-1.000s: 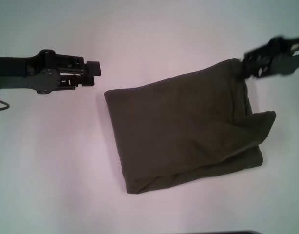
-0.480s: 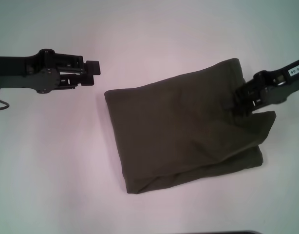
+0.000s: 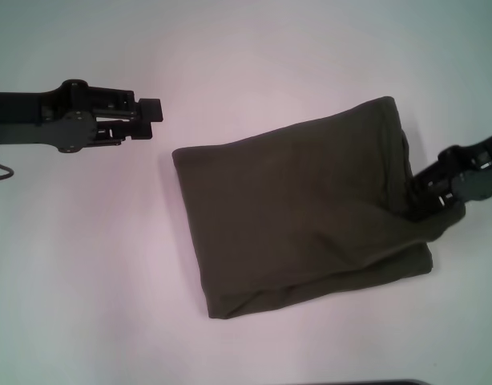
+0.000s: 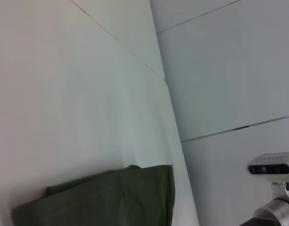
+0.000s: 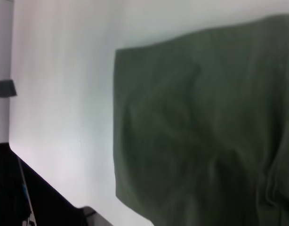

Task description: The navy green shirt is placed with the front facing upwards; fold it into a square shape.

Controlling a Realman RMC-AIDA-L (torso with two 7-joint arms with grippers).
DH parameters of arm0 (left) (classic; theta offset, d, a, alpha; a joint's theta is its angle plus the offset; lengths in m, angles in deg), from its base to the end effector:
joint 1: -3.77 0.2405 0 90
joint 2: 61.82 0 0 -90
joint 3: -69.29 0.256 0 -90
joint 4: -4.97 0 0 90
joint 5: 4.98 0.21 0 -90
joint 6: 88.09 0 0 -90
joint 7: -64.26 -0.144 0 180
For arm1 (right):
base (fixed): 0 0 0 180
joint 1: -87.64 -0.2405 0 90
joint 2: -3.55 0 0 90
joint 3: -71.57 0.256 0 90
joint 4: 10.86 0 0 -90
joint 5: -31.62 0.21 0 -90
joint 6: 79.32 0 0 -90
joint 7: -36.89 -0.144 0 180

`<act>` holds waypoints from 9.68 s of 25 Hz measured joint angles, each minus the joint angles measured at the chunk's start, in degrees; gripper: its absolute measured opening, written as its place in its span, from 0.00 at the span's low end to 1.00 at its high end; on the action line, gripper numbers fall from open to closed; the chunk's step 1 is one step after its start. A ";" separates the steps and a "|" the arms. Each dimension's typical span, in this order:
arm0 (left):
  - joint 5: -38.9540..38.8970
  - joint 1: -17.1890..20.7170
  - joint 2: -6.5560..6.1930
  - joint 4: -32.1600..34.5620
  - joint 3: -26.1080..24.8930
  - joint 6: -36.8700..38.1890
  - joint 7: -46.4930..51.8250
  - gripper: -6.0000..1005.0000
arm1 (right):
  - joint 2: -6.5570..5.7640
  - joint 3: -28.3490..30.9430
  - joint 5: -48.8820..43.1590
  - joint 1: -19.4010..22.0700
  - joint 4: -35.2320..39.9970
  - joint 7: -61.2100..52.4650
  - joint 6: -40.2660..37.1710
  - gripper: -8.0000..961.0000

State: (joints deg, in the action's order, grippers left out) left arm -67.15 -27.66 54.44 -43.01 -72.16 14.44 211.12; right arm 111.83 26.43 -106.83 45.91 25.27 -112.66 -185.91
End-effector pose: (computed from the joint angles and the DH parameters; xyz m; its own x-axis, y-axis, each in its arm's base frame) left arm -0.2422 0.3268 0.0456 0.1014 0.9576 0.2696 0.9138 -0.1968 0.3554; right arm 0.2581 0.3321 0.0475 0.1224 -0.9829 0.1379 -0.9917 -0.1157 0.0553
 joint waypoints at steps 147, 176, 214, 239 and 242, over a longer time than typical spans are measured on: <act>14.89 -6.57 -2.04 10.48 12.22 -15.51 2.15 0.08 | 2.89 5.78 -0.95 0.35 1.31 6.67 -3.43 0.46; 13.56 -1.22 -0.96 -3.28 -0.64 -1.16 1.38 0.63 | 2.95 6.67 0.03 -0.97 1.51 6.65 -3.26 0.46; 10.45 -1.34 4.24 1.63 -2.11 0.78 -1.43 0.00 | 11.20 0.15 5.73 -4.08 -4.66 7.52 9.22 0.07; 10.68 -1.01 4.35 1.67 -1.25 0.74 -1.67 0.01 | 9.74 -3.97 7.06 -2.54 -4.15 4.69 12.17 0.01; 10.77 -1.55 5.26 1.66 1.51 0.58 -1.75 0.01 | 9.58 -2.68 7.90 -1.23 -0.74 4.07 10.02 0.01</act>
State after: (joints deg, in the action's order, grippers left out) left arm -56.38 -29.21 59.70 -41.36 -70.64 15.02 209.38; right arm 121.40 23.75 -98.93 44.68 24.53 -108.59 -175.88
